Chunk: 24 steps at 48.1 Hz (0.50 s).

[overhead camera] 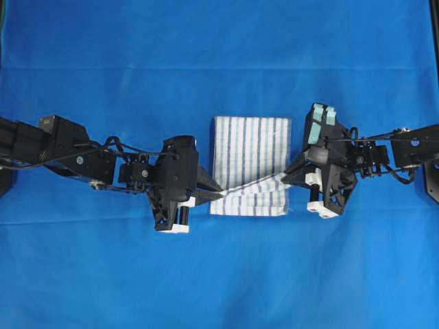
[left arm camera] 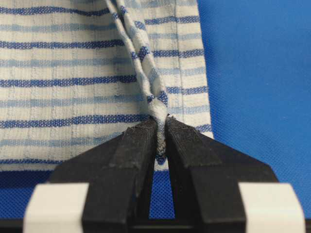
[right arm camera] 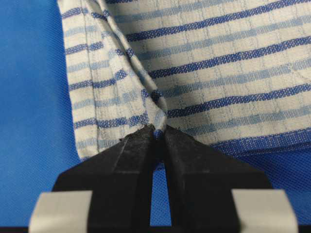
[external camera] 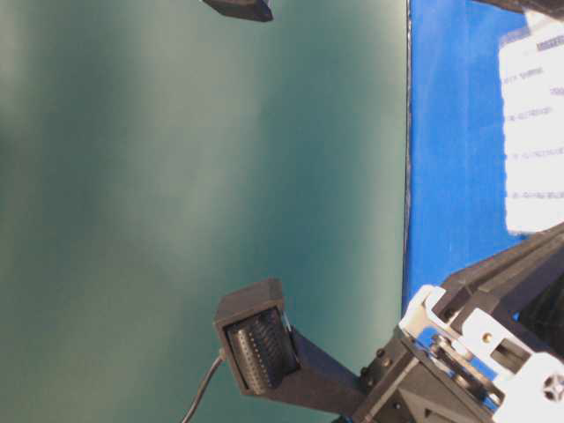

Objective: Fold the blue towel.
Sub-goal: 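Fold the far end of the strip toward the near end with both grippers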

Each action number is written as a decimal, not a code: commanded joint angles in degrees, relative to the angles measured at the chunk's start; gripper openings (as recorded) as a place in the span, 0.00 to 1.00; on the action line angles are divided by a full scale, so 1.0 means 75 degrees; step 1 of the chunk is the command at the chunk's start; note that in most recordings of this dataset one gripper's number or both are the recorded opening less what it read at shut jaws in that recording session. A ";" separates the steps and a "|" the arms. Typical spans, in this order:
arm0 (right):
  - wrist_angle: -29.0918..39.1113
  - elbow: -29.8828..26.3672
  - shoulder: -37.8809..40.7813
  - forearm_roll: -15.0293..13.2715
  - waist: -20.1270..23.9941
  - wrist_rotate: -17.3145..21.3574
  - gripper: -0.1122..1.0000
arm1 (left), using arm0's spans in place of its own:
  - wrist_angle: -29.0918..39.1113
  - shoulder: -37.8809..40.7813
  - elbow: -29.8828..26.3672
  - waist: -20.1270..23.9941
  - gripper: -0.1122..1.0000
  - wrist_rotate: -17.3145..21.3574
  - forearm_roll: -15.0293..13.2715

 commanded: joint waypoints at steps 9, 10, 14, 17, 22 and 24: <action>0.0000 -0.0199 0.0094 0.0035 0.0070 0.0000 0.17 | -0.0035 -0.0129 -0.0141 0.0141 0.14 0.0012 -0.0012; 0.0012 -0.0223 0.0105 0.0035 0.0082 0.0000 0.18 | -0.0035 -0.0129 -0.0141 0.0152 0.14 0.0012 -0.0012; 0.0012 -0.0281 0.0129 0.0047 0.0129 0.0000 0.18 | -0.0023 -0.0129 -0.0164 0.0152 0.14 0.0012 -0.0012; 0.0023 -0.0340 0.0129 0.0047 0.0199 0.0000 0.29 | -0.0012 -0.0141 -0.0176 0.0152 0.15 0.0012 -0.0012; 0.0047 -0.0457 0.0059 0.0047 0.0281 0.0000 0.57 | 0.0070 -0.0258 -0.0141 0.0152 0.31 0.0023 0.0000; 0.0094 -0.0527 0.0000 0.0059 0.0316 -0.0012 0.66 | 0.0129 -0.0363 -0.0129 0.0152 0.40 0.0035 -0.0012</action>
